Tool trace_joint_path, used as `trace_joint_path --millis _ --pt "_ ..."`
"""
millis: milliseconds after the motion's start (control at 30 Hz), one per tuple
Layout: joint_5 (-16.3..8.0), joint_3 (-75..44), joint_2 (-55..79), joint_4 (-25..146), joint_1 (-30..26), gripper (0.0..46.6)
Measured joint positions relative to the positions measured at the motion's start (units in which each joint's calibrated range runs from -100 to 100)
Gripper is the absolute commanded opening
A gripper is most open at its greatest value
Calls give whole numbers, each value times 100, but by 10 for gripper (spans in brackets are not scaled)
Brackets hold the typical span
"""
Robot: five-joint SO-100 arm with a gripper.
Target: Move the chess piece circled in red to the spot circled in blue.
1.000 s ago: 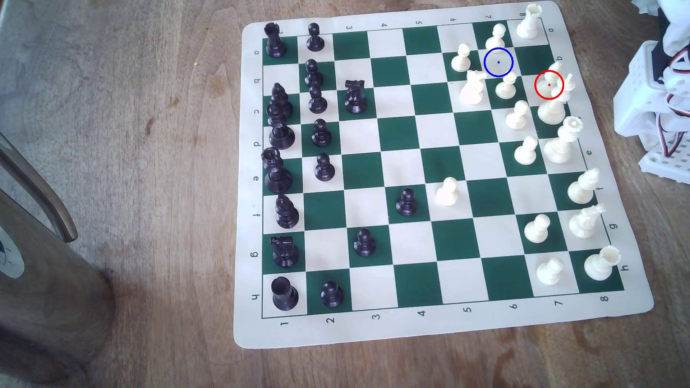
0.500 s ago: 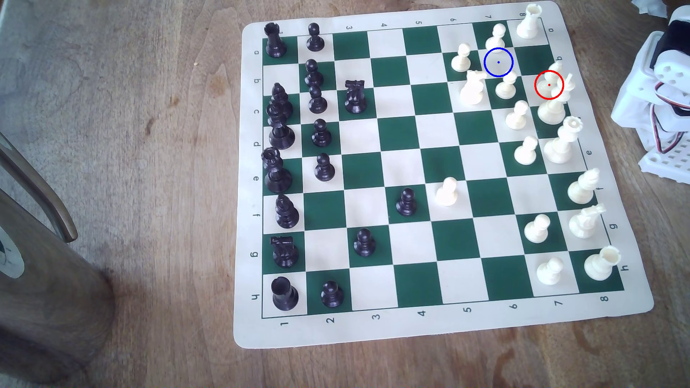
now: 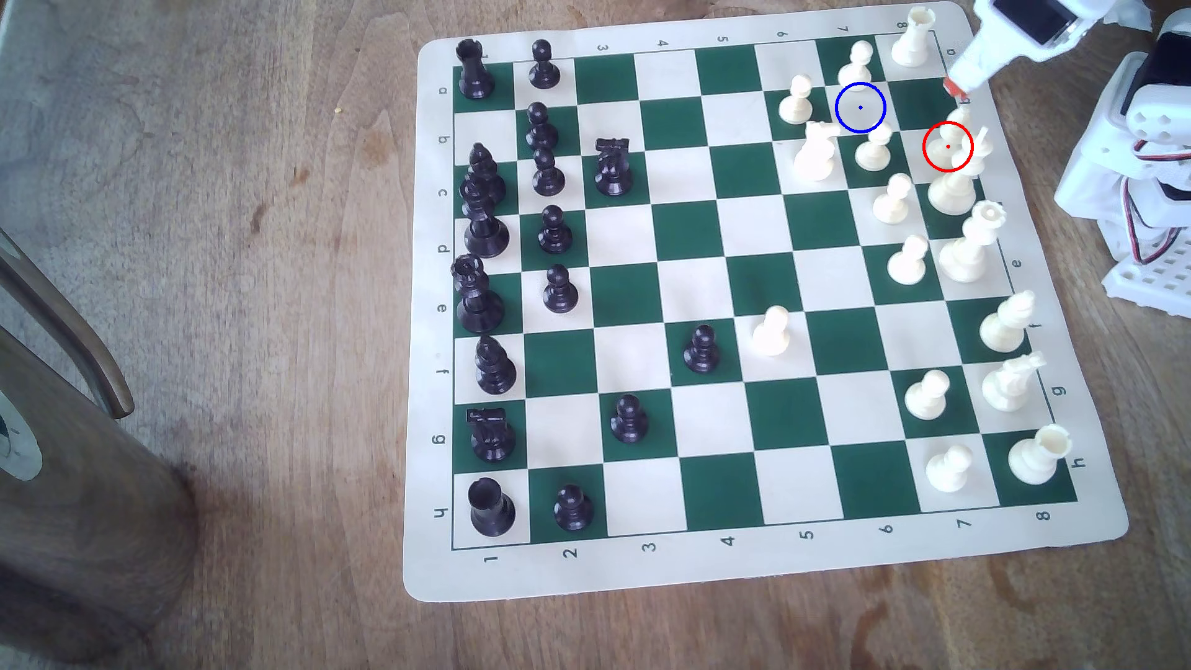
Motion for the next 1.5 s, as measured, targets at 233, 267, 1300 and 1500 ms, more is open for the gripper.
trace_joint_path --millis 233,267,1300,1500 --pt "63 678 344 -996 81 135" --pt "63 777 394 -1155 140 136" --pt "-54 1898 737 -1777 391 132" --pt "-171 1753 737 -1633 288 101"
